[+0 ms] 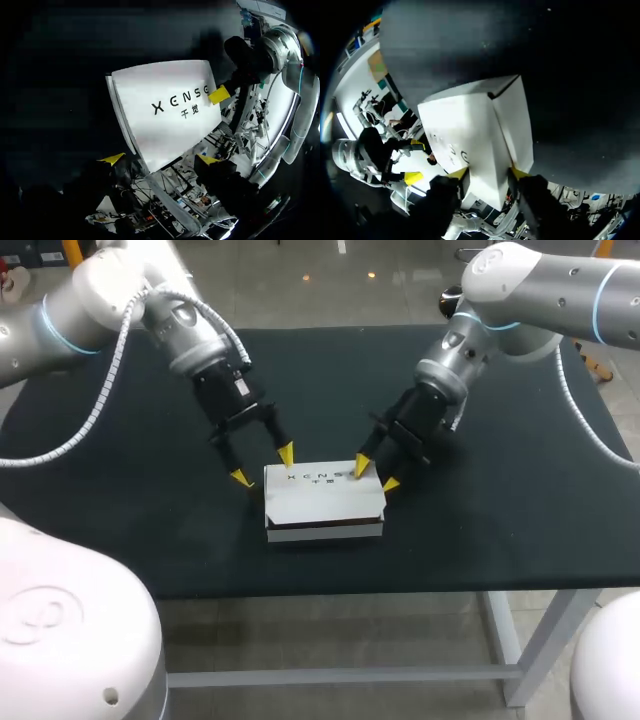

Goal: Assemble the packaging by folding the flat box into shape, placing the metal phone stand inside, and closing the box properly

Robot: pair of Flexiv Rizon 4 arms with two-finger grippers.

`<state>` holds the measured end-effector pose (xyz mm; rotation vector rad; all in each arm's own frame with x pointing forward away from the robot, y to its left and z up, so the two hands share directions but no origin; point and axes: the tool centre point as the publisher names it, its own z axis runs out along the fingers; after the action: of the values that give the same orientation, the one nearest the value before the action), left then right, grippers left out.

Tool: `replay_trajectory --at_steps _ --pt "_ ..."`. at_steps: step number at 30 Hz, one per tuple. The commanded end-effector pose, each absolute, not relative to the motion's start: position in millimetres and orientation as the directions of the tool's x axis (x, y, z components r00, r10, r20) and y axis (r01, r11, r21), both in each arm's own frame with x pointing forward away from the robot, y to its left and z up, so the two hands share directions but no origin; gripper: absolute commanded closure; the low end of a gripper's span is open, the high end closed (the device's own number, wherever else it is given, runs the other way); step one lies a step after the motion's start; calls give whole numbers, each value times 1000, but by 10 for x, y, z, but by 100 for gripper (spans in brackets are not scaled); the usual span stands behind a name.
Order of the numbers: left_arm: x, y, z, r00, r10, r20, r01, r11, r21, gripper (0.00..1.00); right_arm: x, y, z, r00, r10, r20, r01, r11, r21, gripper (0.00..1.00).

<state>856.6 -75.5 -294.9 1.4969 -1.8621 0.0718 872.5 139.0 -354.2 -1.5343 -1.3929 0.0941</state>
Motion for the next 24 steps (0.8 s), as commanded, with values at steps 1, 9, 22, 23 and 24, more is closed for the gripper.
replay_trajectory --at_steps 1,9,22,23,24 --pt "8481 -774 -2788 -135 -852 506 -928 287 237 0 8720 1398 -3545 328 777 537 697 185 -693 49" --pt "8446 -805 -2646 -393 -806 443 -899 438 1 0 8720 1398 -3545 328 777 537 697 185 -693 50" --pt "8372 -901 -2582 -665 -691 283 -743 650 -157 0 8720 1398 -3545 328 777 537 697 185 -693 51" --pt "8372 -901 -2582 -665 -691 283 -743 650 -157 0 8720 1398 -3545 328 777 537 697 185 -693 51" --pt "8372 -901 -2582 -665 -691 283 -743 650 -157 0 8720 1398 -3545 328 777 537 697 185 -693 51"
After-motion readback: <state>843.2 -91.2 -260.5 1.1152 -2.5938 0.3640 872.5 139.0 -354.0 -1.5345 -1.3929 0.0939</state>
